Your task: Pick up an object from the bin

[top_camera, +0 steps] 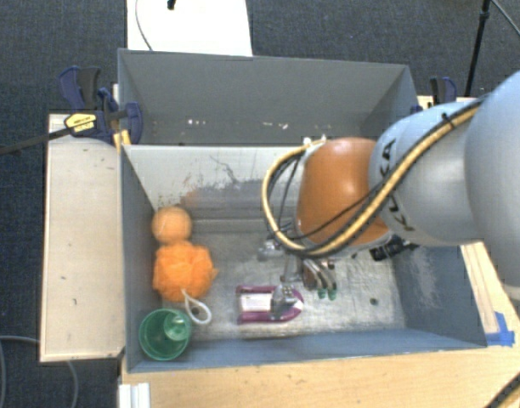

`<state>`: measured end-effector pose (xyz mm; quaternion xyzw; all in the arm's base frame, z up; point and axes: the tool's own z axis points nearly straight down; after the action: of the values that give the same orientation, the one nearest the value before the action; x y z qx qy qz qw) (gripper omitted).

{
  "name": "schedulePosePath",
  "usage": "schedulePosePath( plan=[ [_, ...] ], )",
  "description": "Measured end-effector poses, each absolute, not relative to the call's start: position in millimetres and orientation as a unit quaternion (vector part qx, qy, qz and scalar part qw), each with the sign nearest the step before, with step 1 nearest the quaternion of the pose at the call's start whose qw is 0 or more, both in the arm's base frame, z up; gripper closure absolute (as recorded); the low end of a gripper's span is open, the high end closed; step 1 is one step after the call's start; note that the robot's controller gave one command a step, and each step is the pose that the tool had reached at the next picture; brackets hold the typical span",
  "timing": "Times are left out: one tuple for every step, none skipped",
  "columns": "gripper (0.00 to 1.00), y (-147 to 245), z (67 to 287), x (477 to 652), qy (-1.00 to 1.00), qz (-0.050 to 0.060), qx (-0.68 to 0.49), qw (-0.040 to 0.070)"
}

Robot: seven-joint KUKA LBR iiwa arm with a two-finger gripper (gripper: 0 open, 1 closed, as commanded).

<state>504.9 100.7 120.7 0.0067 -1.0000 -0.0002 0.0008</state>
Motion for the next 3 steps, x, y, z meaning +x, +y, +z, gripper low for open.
schedulePosePath(
  plan=[
    [0.00, 101, 125, 487.0, -0.998, 0.000, 0.062, 0.001],
    [0.00, 92, 72, 494.2, -0.999, -0.001, 0.034, -0.001],
    [1.00, 90, 74, 484.8, -1.000, -0.002, 0.011, -0.008]
  ],
)
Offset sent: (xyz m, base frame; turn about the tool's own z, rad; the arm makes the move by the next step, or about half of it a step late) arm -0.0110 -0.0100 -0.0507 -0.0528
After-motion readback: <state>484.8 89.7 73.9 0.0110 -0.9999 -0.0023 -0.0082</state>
